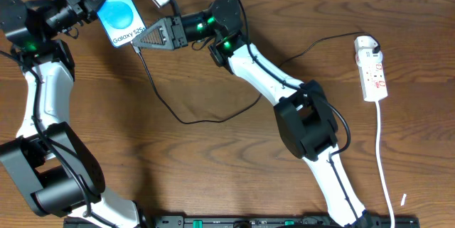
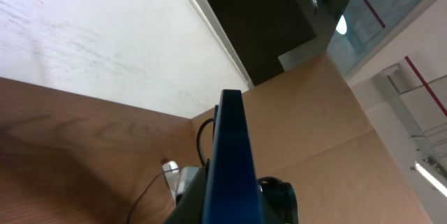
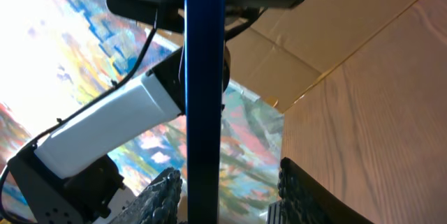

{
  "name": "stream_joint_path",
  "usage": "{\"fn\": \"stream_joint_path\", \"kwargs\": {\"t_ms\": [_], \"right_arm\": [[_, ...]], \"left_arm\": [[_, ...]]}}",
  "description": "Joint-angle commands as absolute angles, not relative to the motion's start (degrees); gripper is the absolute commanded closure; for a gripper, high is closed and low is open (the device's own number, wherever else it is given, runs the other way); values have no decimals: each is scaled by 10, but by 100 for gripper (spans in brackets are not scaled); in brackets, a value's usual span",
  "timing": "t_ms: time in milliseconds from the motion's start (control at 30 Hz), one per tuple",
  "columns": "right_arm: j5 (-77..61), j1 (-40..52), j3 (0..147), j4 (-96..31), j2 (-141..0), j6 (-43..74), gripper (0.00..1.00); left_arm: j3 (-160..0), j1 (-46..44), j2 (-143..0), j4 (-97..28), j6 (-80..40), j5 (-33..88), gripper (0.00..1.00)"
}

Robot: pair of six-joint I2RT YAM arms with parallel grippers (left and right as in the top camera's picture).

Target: Plug charger to phone and switch on socket

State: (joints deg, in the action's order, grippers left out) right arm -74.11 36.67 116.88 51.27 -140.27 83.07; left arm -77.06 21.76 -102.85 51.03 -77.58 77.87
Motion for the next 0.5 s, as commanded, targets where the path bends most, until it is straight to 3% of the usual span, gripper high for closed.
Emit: {"fn": "stream_joint_path", "kwargs": {"t_ms": [0, 467], "right_arm": [[-756, 379, 1174, 514, -1391, 827, 57], [-765, 383, 1174, 514, -1391, 827, 71]], "left_arm": [[-778, 221, -1016, 515, -780, 771, 93], [-778, 235, -1016, 515, -780, 765, 93]]}}
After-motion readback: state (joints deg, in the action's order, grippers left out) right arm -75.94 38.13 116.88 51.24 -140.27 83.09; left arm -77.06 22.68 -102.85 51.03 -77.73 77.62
